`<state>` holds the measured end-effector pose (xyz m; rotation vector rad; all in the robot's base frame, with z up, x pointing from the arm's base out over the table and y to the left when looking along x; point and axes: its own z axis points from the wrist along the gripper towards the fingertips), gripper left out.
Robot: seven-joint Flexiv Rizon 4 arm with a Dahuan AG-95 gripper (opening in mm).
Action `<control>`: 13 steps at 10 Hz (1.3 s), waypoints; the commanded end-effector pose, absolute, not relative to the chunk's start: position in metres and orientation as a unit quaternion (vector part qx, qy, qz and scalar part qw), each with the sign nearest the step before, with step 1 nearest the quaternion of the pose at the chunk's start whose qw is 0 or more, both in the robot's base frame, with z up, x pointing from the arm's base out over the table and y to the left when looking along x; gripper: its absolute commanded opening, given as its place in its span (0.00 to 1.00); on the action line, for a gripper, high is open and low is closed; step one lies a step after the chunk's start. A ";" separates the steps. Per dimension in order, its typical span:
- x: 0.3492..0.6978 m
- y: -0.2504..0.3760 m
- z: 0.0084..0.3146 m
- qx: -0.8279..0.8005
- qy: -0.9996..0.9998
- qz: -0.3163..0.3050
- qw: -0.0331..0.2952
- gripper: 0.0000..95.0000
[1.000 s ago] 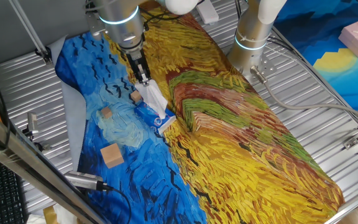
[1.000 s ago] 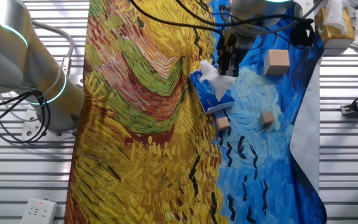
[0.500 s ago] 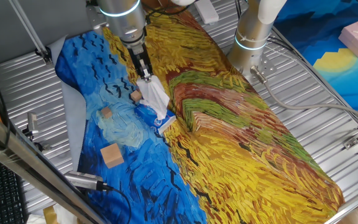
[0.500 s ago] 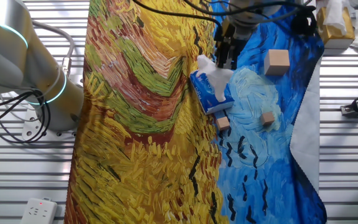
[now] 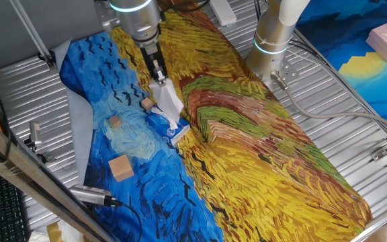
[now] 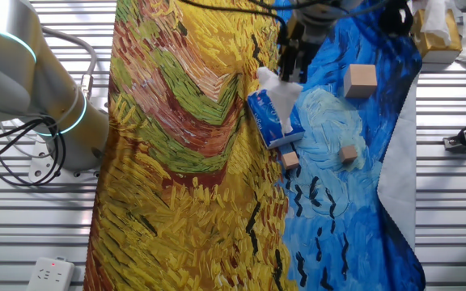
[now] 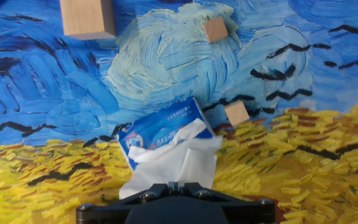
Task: Pull out a napkin
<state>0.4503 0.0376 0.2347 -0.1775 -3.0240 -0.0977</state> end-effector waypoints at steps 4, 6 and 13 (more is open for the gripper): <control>0.447 0.040 0.240 -0.059 -0.996 -0.032 0.056 0.00; 0.444 0.042 0.246 -0.060 -0.996 -0.033 0.056 0.00; 0.440 0.047 0.252 -0.059 -0.996 -0.035 0.050 0.00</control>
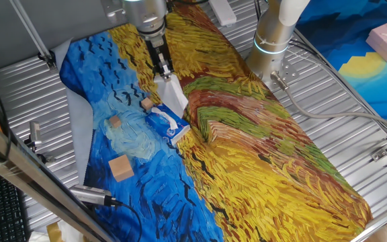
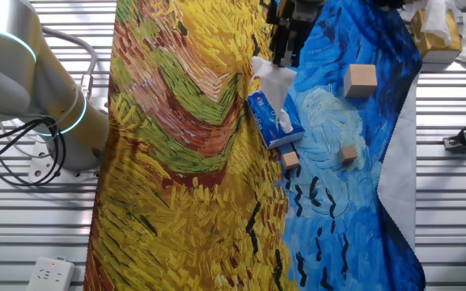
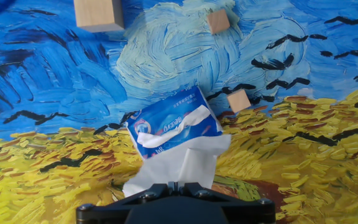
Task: Pull out a napkin
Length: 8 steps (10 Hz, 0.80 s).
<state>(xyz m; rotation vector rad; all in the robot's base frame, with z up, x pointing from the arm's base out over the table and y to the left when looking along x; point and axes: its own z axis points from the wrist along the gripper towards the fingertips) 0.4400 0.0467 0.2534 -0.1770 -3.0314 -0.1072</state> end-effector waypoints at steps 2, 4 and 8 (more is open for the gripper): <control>0.445 0.052 0.249 -0.064 -0.996 -0.035 0.050 0.00; 0.452 0.054 0.243 -0.066 -0.996 -0.035 0.051 0.00; 0.469 0.070 0.229 -0.072 -0.996 -0.033 0.050 0.00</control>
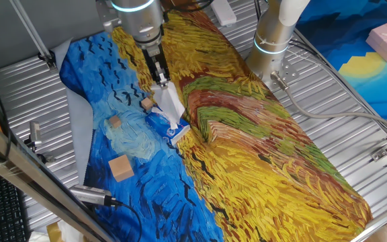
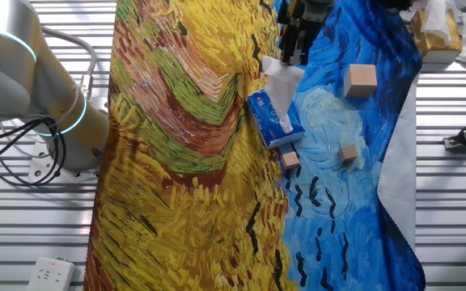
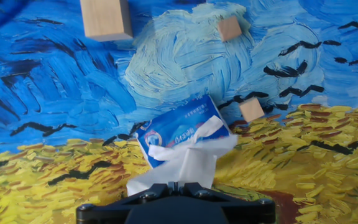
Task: Pull out a napkin
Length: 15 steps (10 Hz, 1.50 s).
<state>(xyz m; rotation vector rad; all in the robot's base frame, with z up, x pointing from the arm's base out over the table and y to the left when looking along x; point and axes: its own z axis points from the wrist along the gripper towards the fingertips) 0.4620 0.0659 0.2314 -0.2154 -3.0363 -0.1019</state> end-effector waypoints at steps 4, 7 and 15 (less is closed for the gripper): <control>0.495 0.079 0.219 -0.080 -0.995 -0.031 0.051 0.00; 0.506 0.083 0.214 -0.082 -0.995 -0.029 0.051 0.00; 0.483 0.073 0.217 -0.079 -0.995 -0.029 0.055 0.00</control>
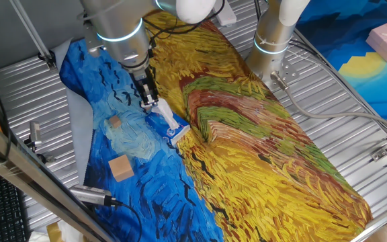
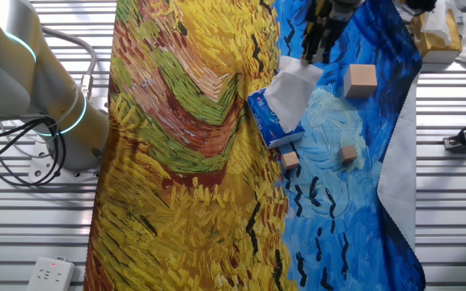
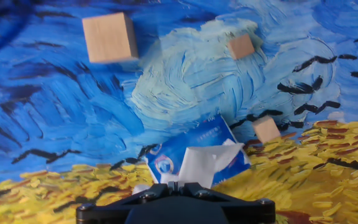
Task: Pull out a napkin
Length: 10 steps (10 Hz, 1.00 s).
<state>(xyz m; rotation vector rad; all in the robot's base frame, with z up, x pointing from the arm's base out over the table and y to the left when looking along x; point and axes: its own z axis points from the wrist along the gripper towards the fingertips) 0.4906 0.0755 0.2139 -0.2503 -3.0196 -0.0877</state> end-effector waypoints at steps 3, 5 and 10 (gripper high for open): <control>0.472 0.067 0.214 -0.068 -0.996 -0.028 0.055 0.00; 0.455 0.067 0.216 -0.082 -0.995 -0.033 0.054 0.00; 0.444 0.103 0.207 -0.105 -0.993 -0.029 0.039 0.00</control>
